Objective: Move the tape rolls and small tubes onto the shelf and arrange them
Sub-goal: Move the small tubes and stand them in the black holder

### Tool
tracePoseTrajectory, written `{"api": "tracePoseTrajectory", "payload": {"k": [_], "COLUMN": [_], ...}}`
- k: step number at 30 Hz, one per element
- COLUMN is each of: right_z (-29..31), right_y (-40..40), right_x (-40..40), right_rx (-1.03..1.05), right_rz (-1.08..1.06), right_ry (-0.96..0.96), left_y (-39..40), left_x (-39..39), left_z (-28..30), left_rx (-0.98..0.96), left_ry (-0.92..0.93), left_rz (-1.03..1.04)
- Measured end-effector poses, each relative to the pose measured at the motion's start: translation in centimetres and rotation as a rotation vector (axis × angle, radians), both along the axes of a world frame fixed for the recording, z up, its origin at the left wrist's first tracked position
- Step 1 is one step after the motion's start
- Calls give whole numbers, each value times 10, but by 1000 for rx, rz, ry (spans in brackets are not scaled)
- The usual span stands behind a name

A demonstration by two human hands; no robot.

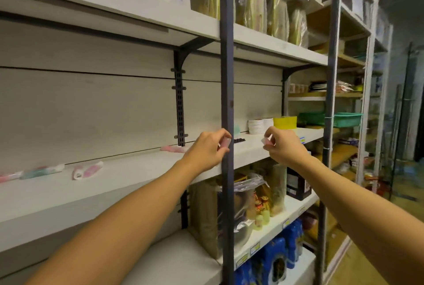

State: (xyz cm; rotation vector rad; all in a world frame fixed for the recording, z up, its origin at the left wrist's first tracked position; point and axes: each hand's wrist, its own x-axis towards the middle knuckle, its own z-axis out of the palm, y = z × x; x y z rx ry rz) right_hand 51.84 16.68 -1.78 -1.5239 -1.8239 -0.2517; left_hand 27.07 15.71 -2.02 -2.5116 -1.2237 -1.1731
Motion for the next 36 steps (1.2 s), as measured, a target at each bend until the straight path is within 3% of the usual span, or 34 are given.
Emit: {"api": "tracePoseTrajectory", "payload": {"k": [14, 29, 36], "right_z": [-10, -19, -5], "right_y": [65, 184, 262], "right_x": [146, 167, 165], "right_rx": [-53, 31, 95], "right_rz": [72, 230, 298], "right_ry": [57, 60, -54], "left_y": [64, 182, 248], "left_x": [149, 198, 214], "left_z": [5, -16, 8], "left_rx": [-8, 15, 58], "left_ry": [-53, -83, -69], "left_rz": [73, 320, 348]}}
